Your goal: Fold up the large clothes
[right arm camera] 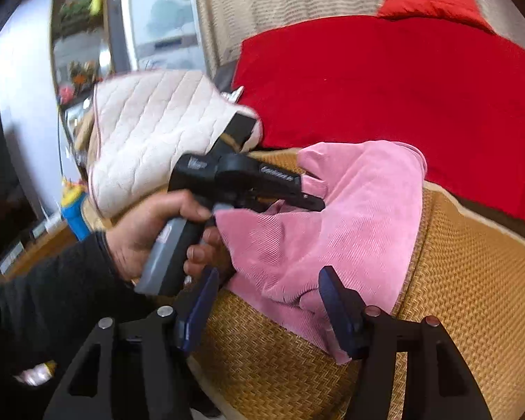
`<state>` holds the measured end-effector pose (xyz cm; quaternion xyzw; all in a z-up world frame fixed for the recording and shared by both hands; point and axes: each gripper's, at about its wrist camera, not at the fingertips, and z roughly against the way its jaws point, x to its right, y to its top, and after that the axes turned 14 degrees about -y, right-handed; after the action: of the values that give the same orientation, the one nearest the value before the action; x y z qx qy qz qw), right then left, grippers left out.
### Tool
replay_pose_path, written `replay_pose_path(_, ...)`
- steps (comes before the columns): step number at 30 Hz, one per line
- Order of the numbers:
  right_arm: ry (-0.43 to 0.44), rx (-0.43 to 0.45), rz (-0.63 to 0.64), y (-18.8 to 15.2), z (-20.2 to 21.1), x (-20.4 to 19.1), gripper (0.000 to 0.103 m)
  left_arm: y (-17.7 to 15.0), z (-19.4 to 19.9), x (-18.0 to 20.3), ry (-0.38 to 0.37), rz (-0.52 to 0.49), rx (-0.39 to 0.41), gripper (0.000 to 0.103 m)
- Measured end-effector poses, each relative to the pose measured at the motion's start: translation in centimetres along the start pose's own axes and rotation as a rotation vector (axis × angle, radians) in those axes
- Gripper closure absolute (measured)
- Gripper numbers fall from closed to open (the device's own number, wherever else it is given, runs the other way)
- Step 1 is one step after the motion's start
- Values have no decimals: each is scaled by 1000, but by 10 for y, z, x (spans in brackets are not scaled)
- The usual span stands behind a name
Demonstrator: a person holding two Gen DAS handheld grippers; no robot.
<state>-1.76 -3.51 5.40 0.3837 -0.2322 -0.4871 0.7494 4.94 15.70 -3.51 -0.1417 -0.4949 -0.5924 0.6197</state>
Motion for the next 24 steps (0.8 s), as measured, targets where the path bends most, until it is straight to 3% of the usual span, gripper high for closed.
replay_pose_path(2,31,26,-71,7,5,10,35,1,-1,1,1,1,-4,66)
replay_pose_path(5,71,41,-147,16,-4,18,32,9,-3,8,-24,21,-26,55)
replay_pose_path(9,157,-75,-257,3,-48,35,32,33,9,19,-7,-54,-43,37)
replay_pose_path(16,197,-79,-233,-20,-60,39,32,55,13,-13,-109,58,-53,35)
replay_pose_path(24,206,-49,-241,-28,-59,47,33,74,2,3,-60,-31,-60,35)
